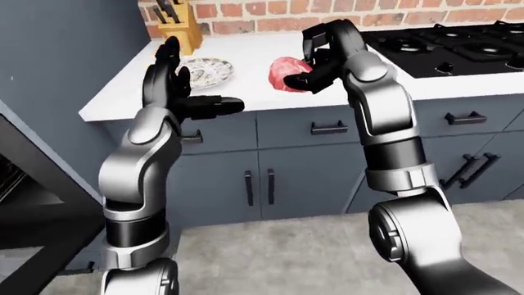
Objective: Place the steak on the rack of the oven.
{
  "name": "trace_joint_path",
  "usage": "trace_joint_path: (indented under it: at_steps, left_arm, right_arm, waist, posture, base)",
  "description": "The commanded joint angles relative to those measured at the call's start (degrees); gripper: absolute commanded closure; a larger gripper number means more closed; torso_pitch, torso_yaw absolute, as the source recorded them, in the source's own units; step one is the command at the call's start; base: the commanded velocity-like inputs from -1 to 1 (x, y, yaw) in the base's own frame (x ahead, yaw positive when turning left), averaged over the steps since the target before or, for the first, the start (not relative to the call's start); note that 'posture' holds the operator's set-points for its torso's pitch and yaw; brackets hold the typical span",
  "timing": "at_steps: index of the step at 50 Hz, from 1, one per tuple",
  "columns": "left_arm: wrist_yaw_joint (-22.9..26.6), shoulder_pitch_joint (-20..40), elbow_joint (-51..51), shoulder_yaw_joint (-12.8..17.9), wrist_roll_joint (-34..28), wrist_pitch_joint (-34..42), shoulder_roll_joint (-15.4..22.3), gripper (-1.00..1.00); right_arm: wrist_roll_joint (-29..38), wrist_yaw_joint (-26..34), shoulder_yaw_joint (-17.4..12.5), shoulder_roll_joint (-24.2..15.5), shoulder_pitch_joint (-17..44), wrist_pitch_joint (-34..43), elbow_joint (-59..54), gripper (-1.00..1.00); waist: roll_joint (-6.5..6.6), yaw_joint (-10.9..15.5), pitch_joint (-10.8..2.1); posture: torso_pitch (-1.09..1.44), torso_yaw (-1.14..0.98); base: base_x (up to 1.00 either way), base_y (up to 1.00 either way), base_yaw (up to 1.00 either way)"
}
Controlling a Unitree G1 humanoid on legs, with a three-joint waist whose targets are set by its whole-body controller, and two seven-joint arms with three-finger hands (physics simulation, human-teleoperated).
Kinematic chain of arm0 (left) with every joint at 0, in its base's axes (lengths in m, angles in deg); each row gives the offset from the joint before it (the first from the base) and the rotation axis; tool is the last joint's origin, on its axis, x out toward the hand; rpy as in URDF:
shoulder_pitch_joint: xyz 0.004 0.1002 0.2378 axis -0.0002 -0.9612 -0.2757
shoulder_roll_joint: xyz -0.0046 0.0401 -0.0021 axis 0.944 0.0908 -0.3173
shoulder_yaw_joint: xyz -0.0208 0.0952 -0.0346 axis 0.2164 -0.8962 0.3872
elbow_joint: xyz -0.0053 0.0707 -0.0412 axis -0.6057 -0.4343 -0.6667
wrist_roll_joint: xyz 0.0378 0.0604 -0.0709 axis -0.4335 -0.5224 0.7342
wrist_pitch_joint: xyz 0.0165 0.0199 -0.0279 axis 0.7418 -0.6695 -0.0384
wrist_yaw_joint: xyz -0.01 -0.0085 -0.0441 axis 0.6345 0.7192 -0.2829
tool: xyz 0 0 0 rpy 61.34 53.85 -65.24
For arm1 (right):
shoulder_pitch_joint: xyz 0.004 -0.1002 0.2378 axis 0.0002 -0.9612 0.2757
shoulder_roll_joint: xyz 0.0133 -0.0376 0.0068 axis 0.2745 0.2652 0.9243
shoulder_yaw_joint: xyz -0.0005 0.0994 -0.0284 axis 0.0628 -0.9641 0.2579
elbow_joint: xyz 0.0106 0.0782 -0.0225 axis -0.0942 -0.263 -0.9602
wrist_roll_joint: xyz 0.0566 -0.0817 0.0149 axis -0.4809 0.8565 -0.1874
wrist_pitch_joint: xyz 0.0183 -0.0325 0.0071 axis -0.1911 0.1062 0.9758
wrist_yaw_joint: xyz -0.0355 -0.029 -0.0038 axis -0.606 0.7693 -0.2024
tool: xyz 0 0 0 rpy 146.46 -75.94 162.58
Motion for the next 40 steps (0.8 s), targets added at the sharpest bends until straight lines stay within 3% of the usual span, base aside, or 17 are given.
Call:
trace_joint_path:
  at_steps: [1, 3, 5, 7, 9, 10, 11, 14, 18, 24, 25, 26, 27, 31, 37, 39, 40]
  left_arm:
    - [-0.04, 2.42, 2.7, 0.82, -0.2, -2.15, 0.66, -1.0]
    - [-0.08, 2.42, 2.98, 0.85, -0.17, -1.9, 0.67, -1.0]
    - [-0.1, 2.45, 3.04, 0.91, -0.14, -1.8, 0.67, -1.0]
    - [-0.15, 2.5, 3.08, 0.85, -0.17, -1.72, 0.64, -1.0]
    - [-0.19, 2.5, 3.21, 0.78, -0.18, -1.59, 0.58, -1.0]
    - [-0.16, 2.49, 3.22, 0.76, -0.19, -1.59, 0.58, -1.0]
    - [-0.14, 2.49, 3.22, 0.76, -0.21, -1.59, 0.58, -1.0]
    - [0.13, 2.42, 2.67, 0.8, -0.28, -2.17, 0.6, -1.0]
    - [0.33, 2.4, 2.38, 0.79, -0.31, -2.5, 0.6, -1.0]
    - [0.47, 2.48, 2.21, 0.73, -0.41, -2.6, 0.57, -1.0]
    - [0.47, 2.49, 2.2, 0.74, -0.41, -2.59, 0.56, -1.0]
    - [0.45, 2.5, 2.21, 0.74, -0.42, -2.58, 0.55, -1.0]
    - [0.44, 2.51, 2.27, 0.75, -0.42, -2.53, 0.55, -1.0]
    - [0.34, 2.52, 2.71, 0.81, -0.35, -2.14, 0.56, -1.0]
    - [0.37, 2.43, 2.89, 0.81, -0.3, -2.06, 0.56, -1.0]
    - [0.44, 2.36, 2.76, 0.79, -0.34, -2.25, 0.57, -1.0]
    - [0.48, 2.34, 2.75, 0.79, -0.34, -2.28, 0.58, -1.0]
  right_arm:
    - [0.02, -0.52, -0.58, -0.53, 2.97, -2.32, 2.83, 1.0]
    - [0.08, -0.48, -0.55, -0.44, 2.91, -2.25, 2.96, 1.0]
    - [0.13, -0.4, -0.56, -0.45, 3.06, -2.13, 2.93, 1.0]
    - [0.16, -0.29, -0.61, -0.56, 3.2, -2.2, 2.79, 1.0]
    - [0.2, -0.16, -0.63, -0.65, 3.25, -2.13, 2.83, 1.0]
    - [0.2, -0.15, -0.65, -0.65, 3.29, -2.12, 2.81, 1.0]
    - [0.23, -0.13, -0.63, -0.65, 3.3, -2.09, 2.84, 1.0]
    - [0.29, -0.13, -0.61, -0.58, 3.47, -2.11, 2.68, 1.0]
    - [0.36, -0.14, -0.56, -0.51, 3.56, -2.34, 2.35, 1.0]
    - [0.37, -0.25, -0.57, -0.36, 3.26, -2.82, 2.07, 1.0]
    - [0.38, -0.23, -0.57, -0.35, 3.23, -2.8, 2.1, 1.0]
    - [0.35, -0.18, -0.59, -0.37, 3.19, -2.79, 2.14, 1.0]
    - [0.35, -0.15, -0.6, -0.38, 3.14, -2.8, 2.19, 1.0]
    - [0.32, -0.2, -0.62, -0.3, 2.73, -2.93, 2.38, 1.0]
    - [0.37, -0.22, -0.56, -0.21, 2.55, -2.71, 2.75, 1.0]
    - [0.34, -0.25, -0.56, -0.14, 2.42, -2.86, 2.7, 1.0]
    - [0.34, -0.27, -0.56, -0.12, 2.43, -2.84, 2.7, 1.0]
  waist:
    - [0.75, 0.04, -2.28]
    - [0.69, 0.04, -2.87]
    - [-0.19, 0.0, -2.3]
    - [-2.17, -0.08, -1.44]
    - [-5.02, 0.29, -2.48]
    - [-3.97, -0.36, -1.49]
    - [-4.43, 0.2, -1.19]
    - [-3.63, 0.56, -1.92]
    - [-1.28, 0.47, -1.23]
    - [4.14, 0.26, -1.43]
    - [6.16, 0.42, -2.02]
    - [6.16, 0.32, -2.82]
    - [5.04, 0.51, -2.12]
    - [1.95, 1.21, -2.54]
    - [-2.07, 0.34, -0.68]
    - [-5.6, 0.11, -1.51]
    - [-5.31, 0.57, -2.37]
  posture:
    - [0.0, 0.0]
    - [0.0, 0.0]
    - [0.0, 0.0]
    - [0.0, 0.0]
    - [0.0, 0.0]
    - [0.0, 0.0]
    - [0.0, 0.0]
    - [0.0, 0.0]
    - [0.0, 0.0]
    - [0.0, 0.0]
    - [0.0, 0.0]
    - [0.0, 0.0]
    - [0.0, 0.0]
    - [0.0, 0.0]
    - [0.0, 0.0]
    - [0.0, 0.0]
    - [0.0, 0.0]
  base:
    - [-0.08, 0.0, 1.0]
    - [-0.08, 0.0, 1.0]
    - [-0.09, 0.0, 1.0]
    - [-0.09, 0.0, 1.0]
    - [-0.09, 0.0, 1.0]
    - [-0.09, 0.0, 1.0]
    - [-0.09, 0.0, 1.0]
    - [-0.08, 0.0, 1.0]
    - [-0.09, 0.0, 1.0]
    - [-0.08, 0.0, 1.0]
    - [-0.08, 0.0, 1.0]
    - [-0.09, 0.0, 1.0]
    - [-0.09, 0.0, 1.0]
    - [-0.09, 0.0, 1.0]
    - [-0.09, 0.0, 1.0]
    - [-0.08, 0.0, 1.0]
    - [-0.08, 0.0, 1.0]
